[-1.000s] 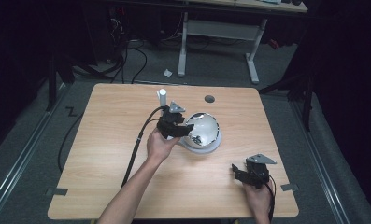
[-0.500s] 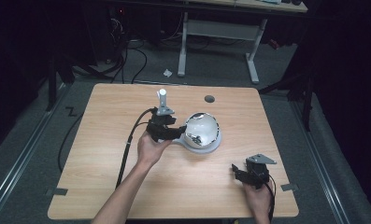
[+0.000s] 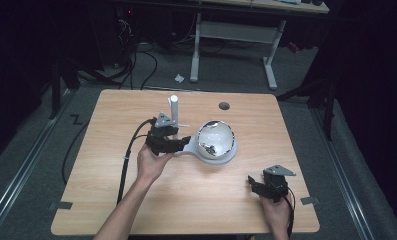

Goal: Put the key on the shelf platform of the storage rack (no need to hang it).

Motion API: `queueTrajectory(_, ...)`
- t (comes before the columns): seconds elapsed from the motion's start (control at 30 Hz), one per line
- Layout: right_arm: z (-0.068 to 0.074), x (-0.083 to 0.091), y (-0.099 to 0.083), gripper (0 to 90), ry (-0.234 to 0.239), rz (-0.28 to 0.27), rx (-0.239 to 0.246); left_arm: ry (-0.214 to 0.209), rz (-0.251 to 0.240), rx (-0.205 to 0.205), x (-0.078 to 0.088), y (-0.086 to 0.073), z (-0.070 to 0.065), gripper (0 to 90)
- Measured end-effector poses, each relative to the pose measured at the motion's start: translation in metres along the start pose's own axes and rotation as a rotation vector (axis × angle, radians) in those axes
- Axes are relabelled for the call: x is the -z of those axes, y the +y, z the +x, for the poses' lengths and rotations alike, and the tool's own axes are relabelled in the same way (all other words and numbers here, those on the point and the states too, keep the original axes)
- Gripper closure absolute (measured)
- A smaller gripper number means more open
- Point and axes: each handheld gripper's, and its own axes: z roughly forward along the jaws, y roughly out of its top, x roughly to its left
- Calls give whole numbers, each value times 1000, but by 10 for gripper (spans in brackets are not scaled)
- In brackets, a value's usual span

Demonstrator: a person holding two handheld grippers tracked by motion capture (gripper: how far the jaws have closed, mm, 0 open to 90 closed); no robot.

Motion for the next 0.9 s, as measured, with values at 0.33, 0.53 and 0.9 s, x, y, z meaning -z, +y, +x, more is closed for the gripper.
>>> queueTrajectory(0.33,0,0,0,339,0,0,1,19,-5,1,14,-11,6,406)
queueTrajectory(0.53,0,0,0,339,1,0,1,29,-17,11,23,-16,12,406)
queueTrajectory(0.9,0,0,0,339,0,0,0,43,-33,17,37,-21,17,392)
